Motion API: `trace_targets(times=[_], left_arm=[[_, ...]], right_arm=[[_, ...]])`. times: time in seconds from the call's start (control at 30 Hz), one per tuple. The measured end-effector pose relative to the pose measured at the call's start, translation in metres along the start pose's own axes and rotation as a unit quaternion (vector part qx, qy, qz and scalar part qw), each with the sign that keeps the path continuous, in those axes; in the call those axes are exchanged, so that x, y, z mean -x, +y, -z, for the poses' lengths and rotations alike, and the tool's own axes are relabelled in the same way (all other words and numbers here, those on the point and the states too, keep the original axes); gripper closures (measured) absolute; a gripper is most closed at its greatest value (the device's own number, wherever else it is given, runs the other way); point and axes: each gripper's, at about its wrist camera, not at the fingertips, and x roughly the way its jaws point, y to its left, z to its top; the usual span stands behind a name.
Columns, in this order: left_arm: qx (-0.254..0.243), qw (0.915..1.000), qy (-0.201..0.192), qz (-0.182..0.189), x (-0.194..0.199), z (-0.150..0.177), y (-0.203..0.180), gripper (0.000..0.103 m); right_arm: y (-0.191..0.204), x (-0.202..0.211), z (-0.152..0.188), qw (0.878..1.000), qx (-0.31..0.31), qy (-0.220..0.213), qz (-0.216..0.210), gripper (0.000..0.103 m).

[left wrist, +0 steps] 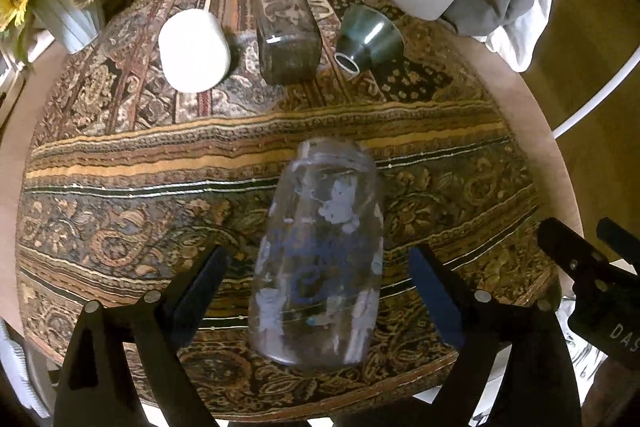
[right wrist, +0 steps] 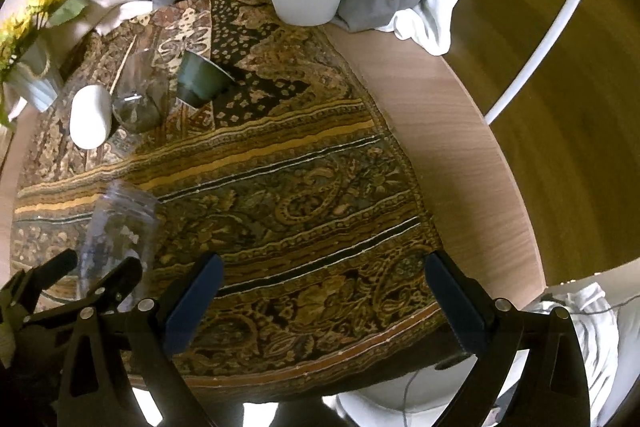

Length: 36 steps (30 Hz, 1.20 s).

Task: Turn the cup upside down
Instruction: 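Grasp the jar with the right gripper while the left gripper releases it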

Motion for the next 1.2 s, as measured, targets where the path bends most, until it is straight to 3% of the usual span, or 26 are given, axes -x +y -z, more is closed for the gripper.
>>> trace_targets(times=[0.4, 0.87, 1.2], left_arm=[[0.029, 0.9951, -0.075, -0.057, 0.056, -0.015, 0.052, 0.005], [0.031, 0.9952, -0.040, -0.084, 0.056, 0.002, 0.116, 0.005], [0.021, 0.9956, -0.019, -0.089, 0.046, 0.011, 0.143, 0.005]], right_arm=[[0.031, 0.027, -0.002, 0.998, -0.025, -0.018, -0.045, 0.002], [0.103, 0.018, 0.019, 0.996, 0.003, 0.028, -0.089, 0.002], [0.132, -0.004, 0.037, 0.992, -0.016, 0.072, -0.106, 0.006]])
